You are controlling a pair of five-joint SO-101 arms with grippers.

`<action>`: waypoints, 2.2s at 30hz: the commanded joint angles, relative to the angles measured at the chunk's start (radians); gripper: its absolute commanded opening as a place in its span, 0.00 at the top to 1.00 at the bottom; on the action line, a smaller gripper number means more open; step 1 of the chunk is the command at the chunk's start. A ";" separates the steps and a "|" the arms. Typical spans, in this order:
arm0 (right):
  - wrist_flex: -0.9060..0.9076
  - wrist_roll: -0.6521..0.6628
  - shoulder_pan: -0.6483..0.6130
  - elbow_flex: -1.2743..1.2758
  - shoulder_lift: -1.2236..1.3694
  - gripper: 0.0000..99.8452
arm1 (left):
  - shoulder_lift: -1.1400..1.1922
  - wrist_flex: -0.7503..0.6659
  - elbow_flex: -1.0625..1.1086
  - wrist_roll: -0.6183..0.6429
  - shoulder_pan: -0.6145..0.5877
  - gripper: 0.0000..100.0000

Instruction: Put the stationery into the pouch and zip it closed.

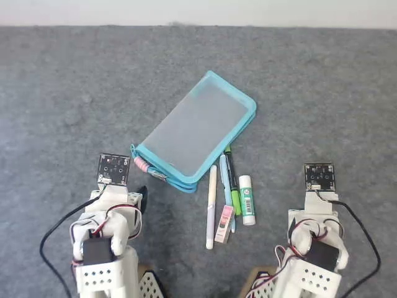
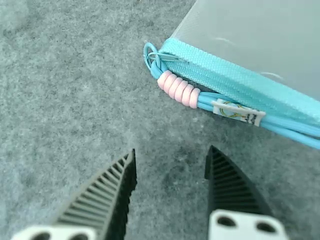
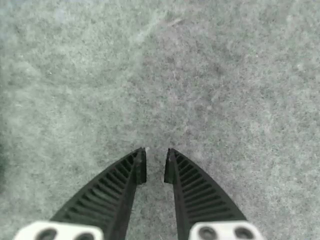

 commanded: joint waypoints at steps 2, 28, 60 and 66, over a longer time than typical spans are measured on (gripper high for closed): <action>0.008 0.011 0.010 0.018 -0.015 0.92 | -0.014 0.005 -0.013 -0.009 -0.005 0.79; 0.007 0.008 -0.033 0.018 -0.015 0.92 | -0.012 0.005 -0.013 -0.005 0.006 0.79; -0.188 0.184 -0.526 -0.158 -0.013 0.92 | -0.009 -0.273 -0.070 -0.100 -0.259 0.79; -0.122 0.118 -0.504 -0.126 -0.013 0.92 | -0.006 -0.273 -0.119 -0.097 -0.247 0.79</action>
